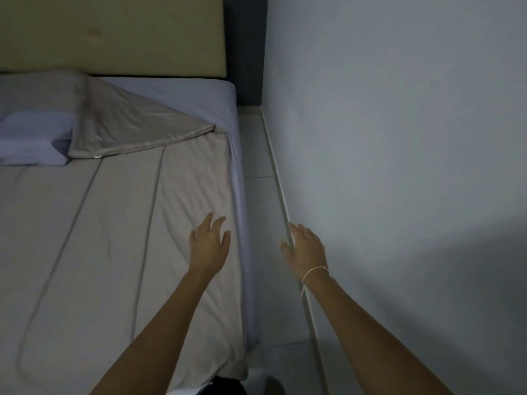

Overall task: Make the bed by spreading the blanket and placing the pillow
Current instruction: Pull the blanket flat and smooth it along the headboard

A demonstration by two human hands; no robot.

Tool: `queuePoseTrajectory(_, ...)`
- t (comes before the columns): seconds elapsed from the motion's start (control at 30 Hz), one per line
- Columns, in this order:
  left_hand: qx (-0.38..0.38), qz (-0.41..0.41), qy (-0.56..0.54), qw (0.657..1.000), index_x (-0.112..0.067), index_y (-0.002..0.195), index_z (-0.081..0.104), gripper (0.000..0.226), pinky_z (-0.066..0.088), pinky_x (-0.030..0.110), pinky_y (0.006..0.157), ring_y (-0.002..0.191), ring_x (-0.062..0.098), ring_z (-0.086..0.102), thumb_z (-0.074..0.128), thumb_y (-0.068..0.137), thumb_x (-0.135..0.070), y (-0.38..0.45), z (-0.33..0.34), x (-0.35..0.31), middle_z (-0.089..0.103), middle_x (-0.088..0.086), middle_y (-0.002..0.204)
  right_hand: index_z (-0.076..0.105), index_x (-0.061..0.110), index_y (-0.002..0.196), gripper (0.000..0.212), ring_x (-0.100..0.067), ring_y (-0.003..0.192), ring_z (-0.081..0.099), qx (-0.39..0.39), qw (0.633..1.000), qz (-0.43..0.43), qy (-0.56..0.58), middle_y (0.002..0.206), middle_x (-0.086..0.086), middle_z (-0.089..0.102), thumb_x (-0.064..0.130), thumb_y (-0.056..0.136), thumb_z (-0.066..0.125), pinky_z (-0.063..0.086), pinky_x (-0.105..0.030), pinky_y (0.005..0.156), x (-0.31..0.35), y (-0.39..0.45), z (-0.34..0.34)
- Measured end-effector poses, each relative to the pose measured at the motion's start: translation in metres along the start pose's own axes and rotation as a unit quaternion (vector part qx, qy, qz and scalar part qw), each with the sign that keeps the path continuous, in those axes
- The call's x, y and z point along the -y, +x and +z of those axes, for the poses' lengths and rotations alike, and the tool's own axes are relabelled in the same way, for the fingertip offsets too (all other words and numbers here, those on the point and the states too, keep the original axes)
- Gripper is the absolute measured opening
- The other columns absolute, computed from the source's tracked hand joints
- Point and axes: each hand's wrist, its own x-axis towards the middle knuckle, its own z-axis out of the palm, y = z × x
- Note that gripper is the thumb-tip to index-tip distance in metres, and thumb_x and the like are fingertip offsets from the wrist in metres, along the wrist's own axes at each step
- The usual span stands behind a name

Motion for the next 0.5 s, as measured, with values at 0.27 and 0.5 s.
queuePoseTrajectory(0.27,-0.034,-0.030,-0.014,0.999,-0.013,0.137,0.047,0.042,0.026,0.050,0.114,0.134,0.029,0.042,0.048,0.097,-0.027,0.053,0.017,-0.029,0.031,0.017,0.152,0.036,0.020,0.144,0.058,-0.026,0.136,0.036,0.004,0.999,-0.029,0.038,0.147,-0.008,0.042,0.045,0.093,0.048,0.032,-0.038,0.113,-0.017,0.082,-0.010)
queuePoseTrajectory(0.5,-0.081,-0.091,-0.042,0.992,-0.010,0.135,0.049,0.042,0.029,0.050,0.113,0.133,0.033,0.042,0.051,0.096,-0.024,0.160,0.025,-0.014,0.032,0.019,0.151,0.035,0.021,0.144,0.060,-0.025,0.136,0.036,0.024,0.996,-0.076,0.042,0.147,-0.006,0.043,0.049,0.092,0.049,0.032,-0.038,0.112,-0.013,0.205,-0.012)
